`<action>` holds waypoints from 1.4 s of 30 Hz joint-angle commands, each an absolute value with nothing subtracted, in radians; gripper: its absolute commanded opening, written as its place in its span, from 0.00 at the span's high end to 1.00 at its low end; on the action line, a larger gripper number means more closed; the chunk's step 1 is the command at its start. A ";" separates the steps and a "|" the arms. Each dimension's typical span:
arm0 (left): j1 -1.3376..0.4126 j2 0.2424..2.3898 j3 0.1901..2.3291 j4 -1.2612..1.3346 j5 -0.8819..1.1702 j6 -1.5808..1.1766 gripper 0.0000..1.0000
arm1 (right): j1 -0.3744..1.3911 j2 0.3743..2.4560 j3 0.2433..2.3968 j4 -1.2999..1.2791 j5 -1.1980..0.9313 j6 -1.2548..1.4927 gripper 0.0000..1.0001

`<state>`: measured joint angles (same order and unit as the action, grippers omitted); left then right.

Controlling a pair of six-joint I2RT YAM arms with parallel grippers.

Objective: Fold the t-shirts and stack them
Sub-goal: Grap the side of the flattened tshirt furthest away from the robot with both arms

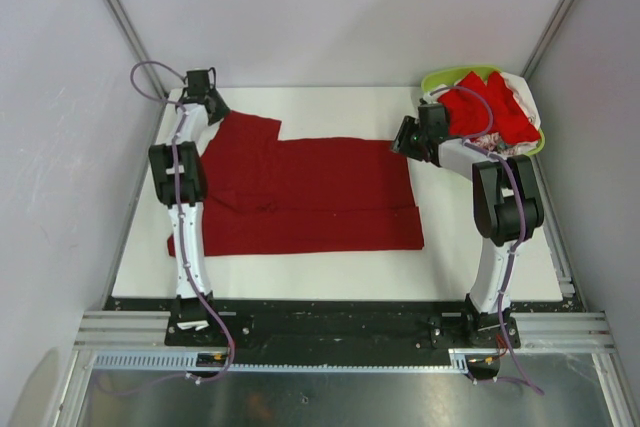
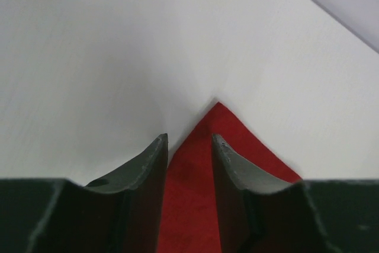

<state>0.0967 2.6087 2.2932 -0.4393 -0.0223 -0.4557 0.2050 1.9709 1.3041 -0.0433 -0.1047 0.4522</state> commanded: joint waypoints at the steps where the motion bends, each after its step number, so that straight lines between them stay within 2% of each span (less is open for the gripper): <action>1: 0.102 2.568 2.244 -0.474 -0.021 -0.468 0.63 | 0.198 1.978 1.348 -0.026 -0.119 0.462 0.54; 12: 0.087 2.531 2.208 -0.474 -0.029 -0.389 0.96 | 0.185 2.035 1.404 -0.040 -0.082 0.459 0.54; 15: 0.086 2.504 2.186 -0.473 -0.046 -0.375 0.99 | 0.183 2.045 1.417 -0.046 -0.073 0.455 0.54; 17: 0.086 2.491 2.180 -0.473 -0.061 -0.359 1.00 | 0.183 2.049 1.423 -0.050 -0.070 0.454 0.54; 18: 0.086 2.485 2.179 -0.472 -0.066 -0.353 0.97 | 0.182 2.051 1.426 -0.050 -0.070 0.454 0.54; 21: 0.084 2.471 2.177 -0.472 -0.082 -0.329 0.74 | 0.182 2.061 1.433 -0.054 -0.072 0.454 0.54; 25: 0.083 2.463 2.173 -0.472 -0.085 -0.300 0.63 | 0.182 2.071 1.441 -0.055 -0.074 0.455 0.54; 33: 0.059 2.447 2.145 -0.473 -0.159 -0.226 0.62 | 0.182 2.090 1.459 -0.062 -0.078 0.451 0.54; 42: 0.030 2.457 2.140 -0.473 -0.187 -0.184 0.77 | 0.183 2.101 1.474 -0.070 -0.078 0.452 0.55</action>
